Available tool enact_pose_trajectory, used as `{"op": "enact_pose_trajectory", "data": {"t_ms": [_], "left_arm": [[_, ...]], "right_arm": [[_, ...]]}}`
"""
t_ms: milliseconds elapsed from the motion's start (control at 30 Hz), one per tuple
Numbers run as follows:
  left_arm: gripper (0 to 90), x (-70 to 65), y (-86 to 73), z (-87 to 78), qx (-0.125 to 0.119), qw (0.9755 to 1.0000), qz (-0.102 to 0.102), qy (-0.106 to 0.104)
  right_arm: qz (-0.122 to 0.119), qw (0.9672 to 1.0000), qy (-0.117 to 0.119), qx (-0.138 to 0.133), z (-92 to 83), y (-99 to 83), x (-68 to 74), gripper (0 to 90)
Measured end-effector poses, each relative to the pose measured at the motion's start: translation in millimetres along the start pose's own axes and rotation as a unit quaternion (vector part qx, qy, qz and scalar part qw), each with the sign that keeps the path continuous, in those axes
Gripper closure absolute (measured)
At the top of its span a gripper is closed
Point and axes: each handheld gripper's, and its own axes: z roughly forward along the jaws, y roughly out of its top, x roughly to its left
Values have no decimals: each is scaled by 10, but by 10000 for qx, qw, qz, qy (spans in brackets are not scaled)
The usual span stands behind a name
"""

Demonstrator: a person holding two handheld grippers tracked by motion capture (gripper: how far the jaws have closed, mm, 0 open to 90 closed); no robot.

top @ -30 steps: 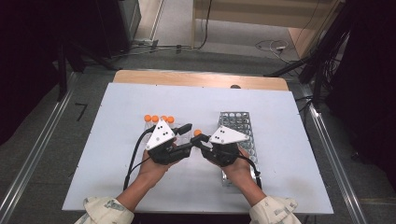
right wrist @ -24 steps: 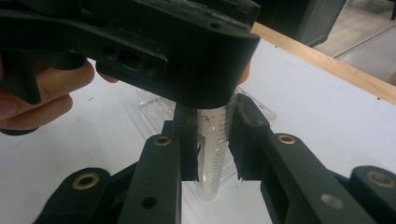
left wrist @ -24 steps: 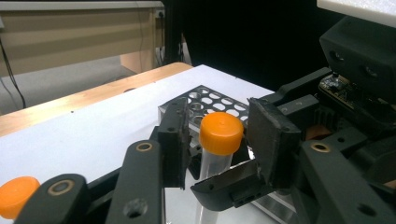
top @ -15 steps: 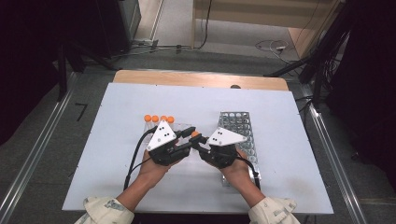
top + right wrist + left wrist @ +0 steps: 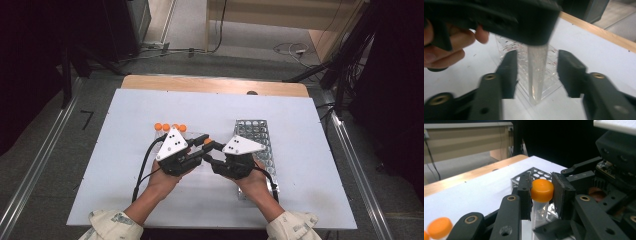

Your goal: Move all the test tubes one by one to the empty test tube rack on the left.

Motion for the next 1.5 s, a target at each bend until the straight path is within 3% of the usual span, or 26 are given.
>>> {"op": "enact_pose_trajectory", "data": {"t_ms": [300,633,1200,1500], "left_arm": [[699,209,97,-95,-212,9988,-186,401],[699,444,127,-104,-345,9954,-281,843],[698,572,72,93,-201,9931,-162,1140],[698,602,21,173,-32,9932,-107,1156]], "right_arm": [[166,9997,-156,-101,-84,8,-124,256],[275,9992,-273,-92,-193,-23,-247,181],[459,9980,-429,-88,-424,-142,-364,155],[523,9975,-476,-94,-469,-173,-402,155]]}}
